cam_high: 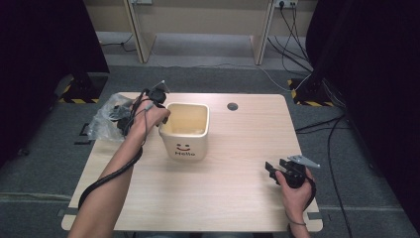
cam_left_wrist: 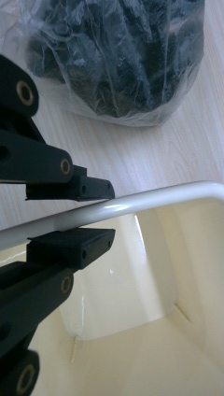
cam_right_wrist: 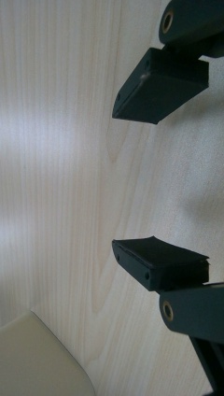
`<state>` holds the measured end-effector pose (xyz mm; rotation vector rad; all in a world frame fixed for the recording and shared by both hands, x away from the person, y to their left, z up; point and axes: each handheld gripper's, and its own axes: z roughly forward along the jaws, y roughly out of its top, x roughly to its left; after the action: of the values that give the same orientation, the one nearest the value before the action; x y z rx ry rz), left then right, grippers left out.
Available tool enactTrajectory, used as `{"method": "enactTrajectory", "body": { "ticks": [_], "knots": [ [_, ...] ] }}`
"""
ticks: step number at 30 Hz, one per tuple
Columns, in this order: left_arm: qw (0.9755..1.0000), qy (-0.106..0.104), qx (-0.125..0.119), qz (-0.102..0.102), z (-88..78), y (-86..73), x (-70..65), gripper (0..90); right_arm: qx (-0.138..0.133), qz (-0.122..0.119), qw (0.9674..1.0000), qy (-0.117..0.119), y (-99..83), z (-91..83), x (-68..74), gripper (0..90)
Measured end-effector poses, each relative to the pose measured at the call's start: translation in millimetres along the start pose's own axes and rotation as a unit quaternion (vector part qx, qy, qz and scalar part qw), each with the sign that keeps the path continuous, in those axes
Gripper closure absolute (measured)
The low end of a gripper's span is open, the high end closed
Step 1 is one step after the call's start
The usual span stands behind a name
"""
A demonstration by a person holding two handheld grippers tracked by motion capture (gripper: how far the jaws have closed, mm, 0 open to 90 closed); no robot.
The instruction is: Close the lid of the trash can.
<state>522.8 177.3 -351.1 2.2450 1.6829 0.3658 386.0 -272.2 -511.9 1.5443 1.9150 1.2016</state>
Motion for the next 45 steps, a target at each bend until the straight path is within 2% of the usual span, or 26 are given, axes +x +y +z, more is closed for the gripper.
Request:
{"method": "enactTrajectory", "body": {
  "ticks": [8,11,16,20,24,35,45],
  "knots": [
    [0.9999,-0.008,-0.009,-0.002,-0.2,-1.3,0.7,71.4,0.002,0.000,1.0000,0.000,0.1,0.4,-0.3,31.3],
    [0.9998,-0.011,-0.018,0.002,-0.6,-1.8,-0.5,61.5,0.002,0.000,1.0000,0.000,0.1,0.3,-0.1,31.4],
    [0.9993,-0.008,-0.035,0.006,-4.8,-2.3,-1.1,52.8,0.001,-0.001,1.0000,0.000,0.1,0.3,-0.1,31.4],
    [0.9988,-0.016,-0.046,0.008,-7.5,-2.8,0.6,46.4,0.001,0.000,1.0000,-0.001,0.1,0.2,-0.2,31.4],
    [0.9983,-0.016,-0.056,0.003,-11.7,-4.5,2.1,39.1,0.001,-0.001,1.0000,-0.001,0.1,0.3,0.0,31.4],
    [0.9956,-0.039,-0.085,0.004,-24.6,-16.8,8.4,33.4,0.000,-0.002,1.0000,-0.001,0.0,0.5,-0.2,31.4],
    [0.9918,-0.042,-0.120,0.007,-33.0,-30.4,11.3,32.1,0.000,-0.001,1.0000,-0.001,-0.1,0.3,0.0,31.4]
  ]
}}
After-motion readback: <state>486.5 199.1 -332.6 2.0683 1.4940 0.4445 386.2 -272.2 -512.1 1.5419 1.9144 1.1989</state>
